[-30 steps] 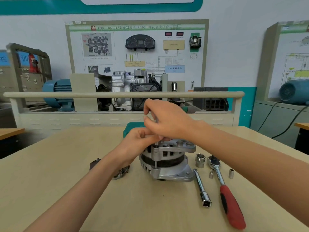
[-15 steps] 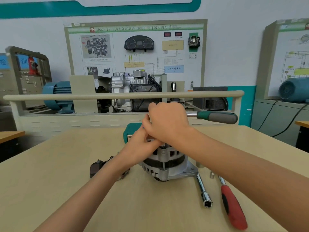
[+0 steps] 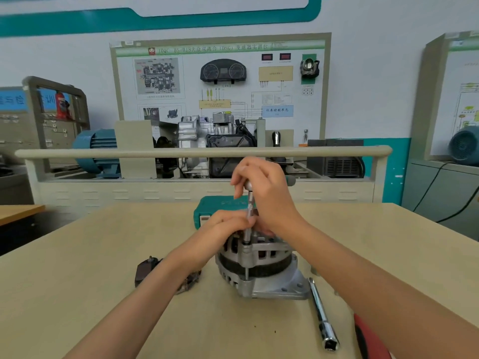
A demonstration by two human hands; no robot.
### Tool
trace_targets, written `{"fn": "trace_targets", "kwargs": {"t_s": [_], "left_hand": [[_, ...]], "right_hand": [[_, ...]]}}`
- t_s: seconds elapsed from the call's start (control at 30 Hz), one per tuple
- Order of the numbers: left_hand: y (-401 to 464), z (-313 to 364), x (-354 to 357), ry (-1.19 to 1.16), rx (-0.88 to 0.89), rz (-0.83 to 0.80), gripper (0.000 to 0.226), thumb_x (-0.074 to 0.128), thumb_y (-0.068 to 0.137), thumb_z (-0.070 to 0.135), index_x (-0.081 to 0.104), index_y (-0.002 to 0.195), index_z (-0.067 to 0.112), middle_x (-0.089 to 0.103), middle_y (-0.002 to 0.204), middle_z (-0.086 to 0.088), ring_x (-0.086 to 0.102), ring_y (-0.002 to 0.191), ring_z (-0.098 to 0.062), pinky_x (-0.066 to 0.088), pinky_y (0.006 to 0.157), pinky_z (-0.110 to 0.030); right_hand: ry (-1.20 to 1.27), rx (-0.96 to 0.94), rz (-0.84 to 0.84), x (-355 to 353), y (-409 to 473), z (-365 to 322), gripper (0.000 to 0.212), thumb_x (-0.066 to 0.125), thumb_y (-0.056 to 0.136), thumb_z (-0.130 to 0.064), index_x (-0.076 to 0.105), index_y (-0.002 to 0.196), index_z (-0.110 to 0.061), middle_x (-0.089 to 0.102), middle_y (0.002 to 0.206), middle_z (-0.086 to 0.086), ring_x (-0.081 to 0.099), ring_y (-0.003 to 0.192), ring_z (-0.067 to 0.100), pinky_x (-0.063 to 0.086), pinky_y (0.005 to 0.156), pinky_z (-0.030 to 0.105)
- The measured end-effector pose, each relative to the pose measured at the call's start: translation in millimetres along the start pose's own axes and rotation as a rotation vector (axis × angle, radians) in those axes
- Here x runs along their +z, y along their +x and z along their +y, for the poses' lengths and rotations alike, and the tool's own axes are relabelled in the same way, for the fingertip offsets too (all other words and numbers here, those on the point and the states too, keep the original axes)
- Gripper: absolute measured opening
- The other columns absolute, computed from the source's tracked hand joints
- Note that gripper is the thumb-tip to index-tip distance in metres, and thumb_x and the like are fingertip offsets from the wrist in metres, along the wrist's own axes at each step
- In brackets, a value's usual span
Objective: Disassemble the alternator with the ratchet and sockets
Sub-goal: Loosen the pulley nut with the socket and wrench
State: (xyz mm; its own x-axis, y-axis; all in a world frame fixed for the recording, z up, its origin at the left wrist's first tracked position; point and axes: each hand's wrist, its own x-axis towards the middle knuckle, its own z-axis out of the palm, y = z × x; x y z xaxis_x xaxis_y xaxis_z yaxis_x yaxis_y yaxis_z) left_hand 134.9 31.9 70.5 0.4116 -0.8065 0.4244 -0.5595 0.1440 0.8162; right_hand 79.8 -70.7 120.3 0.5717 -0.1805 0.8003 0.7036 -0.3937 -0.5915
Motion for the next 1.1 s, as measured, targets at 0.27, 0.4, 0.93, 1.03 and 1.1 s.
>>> {"fn": "trace_targets", "kwargs": {"t_s": [0.27, 0.4, 0.93, 1.03, 1.1], "left_hand": [[-4, -1, 2, 0.025, 0.035, -0.003, 0.036, 0.047, 0.092, 0.031, 0.069, 0.104, 0.005, 0.072, 0.105, -0.008, 0.065, 0.106, -0.016, 0.046, 0.098, -0.025], [-4, 0, 6, 0.003, 0.030, 0.019, 0.035, 0.048, 0.092, 0.032, 0.069, 0.103, 0.005, 0.072, 0.104, -0.008, 0.065, 0.104, -0.017, 0.047, 0.097, -0.025], [-6, 3, 3, 0.025, -0.021, -0.022, 0.033, 0.044, 0.094, 0.034, 0.072, 0.107, 0.024, 0.068, 0.116, 0.011, 0.058, 0.115, -0.005, 0.037, 0.100, -0.030], [-7, 3, 2, 0.036, -0.026, -0.021, 0.027, 0.049, 0.092, 0.035, 0.074, 0.101, 0.029, 0.068, 0.115, 0.013, 0.059, 0.113, -0.004, 0.041, 0.099, -0.031], [-7, 2, 1, 0.000, -0.028, -0.007, 0.022, 0.055, 0.090, 0.034, 0.075, 0.099, 0.030, 0.071, 0.110, 0.009, 0.062, 0.110, -0.007, 0.045, 0.096, -0.029]], "right_hand": [[-0.206, -0.068, -0.062, -9, -11, 6, 0.018, 0.043, 0.079, -0.016, 0.059, 0.077, -0.010, 0.057, 0.074, -0.010, 0.052, 0.074, 0.000, 0.039, 0.069, 0.012], [-0.525, -0.162, -0.098, -18, -15, 6, 0.007, 0.048, 0.082, -0.015, 0.055, 0.081, -0.013, 0.050, 0.070, -0.012, 0.048, 0.066, 0.005, 0.036, 0.062, 0.022], [-0.864, -0.093, -0.350, -42, -6, -1, 0.029, 0.051, 0.087, -0.016, 0.045, 0.115, -0.013, 0.046, 0.063, -0.005, 0.045, 0.059, 0.007, 0.038, 0.055, 0.026], [-0.841, -0.044, -0.477, -44, 0, -11, 0.026, 0.051, 0.087, -0.015, 0.046, 0.112, -0.014, 0.057, 0.077, 0.006, 0.055, 0.069, 0.017, 0.047, 0.069, 0.039], [-0.940, -0.058, -0.508, -40, 0, -18, 0.021, 0.050, 0.088, -0.016, 0.047, 0.108, -0.013, 0.054, 0.076, 0.000, 0.058, 0.070, 0.018, 0.047, 0.066, 0.037]]}}
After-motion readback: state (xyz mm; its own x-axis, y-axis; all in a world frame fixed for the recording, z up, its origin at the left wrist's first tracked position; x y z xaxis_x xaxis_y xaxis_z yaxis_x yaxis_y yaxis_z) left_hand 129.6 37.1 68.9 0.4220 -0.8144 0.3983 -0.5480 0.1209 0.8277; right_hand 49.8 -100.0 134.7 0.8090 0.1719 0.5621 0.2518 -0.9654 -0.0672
